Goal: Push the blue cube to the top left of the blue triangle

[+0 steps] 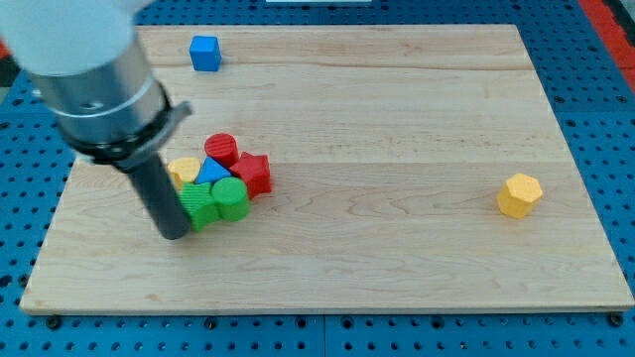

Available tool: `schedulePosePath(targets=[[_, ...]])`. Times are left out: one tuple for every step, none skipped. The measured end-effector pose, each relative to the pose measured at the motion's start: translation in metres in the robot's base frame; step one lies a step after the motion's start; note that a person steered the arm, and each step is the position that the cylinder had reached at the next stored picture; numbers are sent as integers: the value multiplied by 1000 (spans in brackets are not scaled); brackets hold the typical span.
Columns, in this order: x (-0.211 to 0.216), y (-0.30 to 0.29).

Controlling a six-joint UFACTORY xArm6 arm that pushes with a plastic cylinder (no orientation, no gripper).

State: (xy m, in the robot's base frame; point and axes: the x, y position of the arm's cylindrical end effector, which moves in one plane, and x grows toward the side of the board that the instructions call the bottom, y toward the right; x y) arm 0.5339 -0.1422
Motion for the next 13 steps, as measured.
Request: schedulePosePath(targets=[[-2,-35],[-13,-125],[-78,-163],[-162,-144],[-268,-72],[-321,-47],[-305,43],[-262,37],[-294,13],[-318,51],[-324,-49],[-254,-50],[-184,-49]])
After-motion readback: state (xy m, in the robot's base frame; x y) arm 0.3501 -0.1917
